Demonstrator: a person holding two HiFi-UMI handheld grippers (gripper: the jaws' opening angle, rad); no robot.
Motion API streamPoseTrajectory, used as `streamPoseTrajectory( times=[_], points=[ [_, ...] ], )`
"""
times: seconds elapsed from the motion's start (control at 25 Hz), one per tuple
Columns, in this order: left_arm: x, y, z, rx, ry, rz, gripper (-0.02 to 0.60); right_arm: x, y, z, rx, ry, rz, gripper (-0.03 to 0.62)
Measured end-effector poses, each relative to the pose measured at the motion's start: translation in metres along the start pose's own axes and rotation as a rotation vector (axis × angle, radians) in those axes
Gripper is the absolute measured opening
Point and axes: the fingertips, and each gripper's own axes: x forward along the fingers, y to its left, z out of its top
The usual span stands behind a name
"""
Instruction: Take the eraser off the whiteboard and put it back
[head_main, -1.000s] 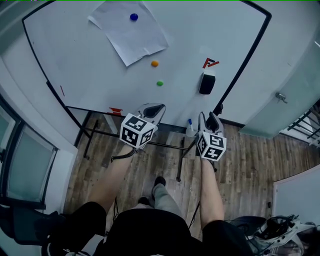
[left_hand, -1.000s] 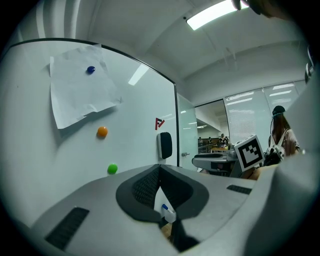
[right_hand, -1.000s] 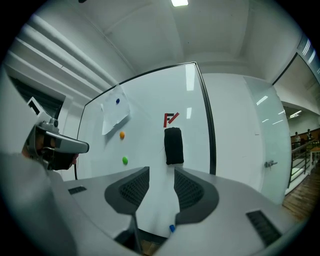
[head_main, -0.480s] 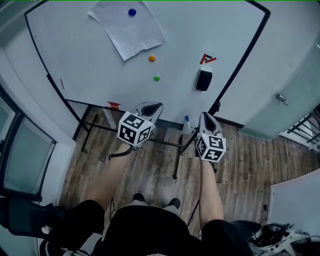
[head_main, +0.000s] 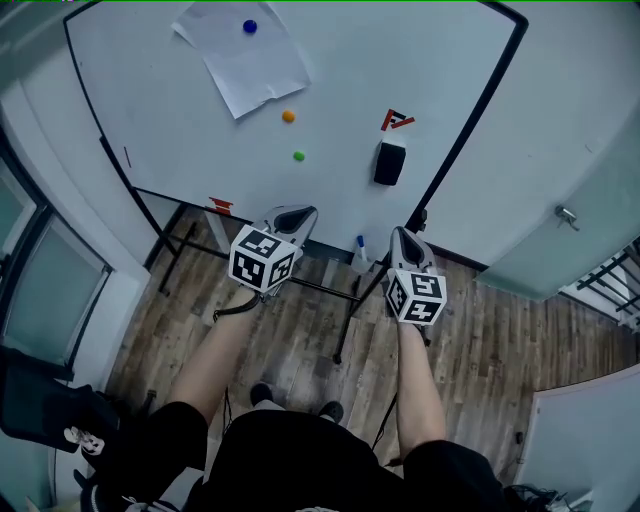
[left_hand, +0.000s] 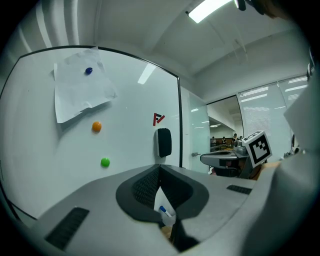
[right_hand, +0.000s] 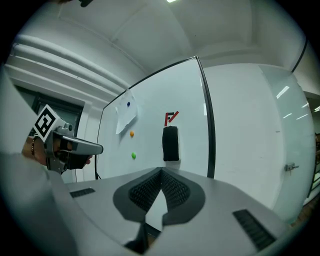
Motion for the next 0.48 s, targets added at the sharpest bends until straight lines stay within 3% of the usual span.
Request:
streamPoseTrajectory(
  times=[0.48],
  points=[
    [0.002, -0.024, -0.011, -0.014, 0.021, 0.066, 0.021, -0.009, -0.014, -0.007, 0.008, 0.011, 0.102, 0.023]
  ],
)
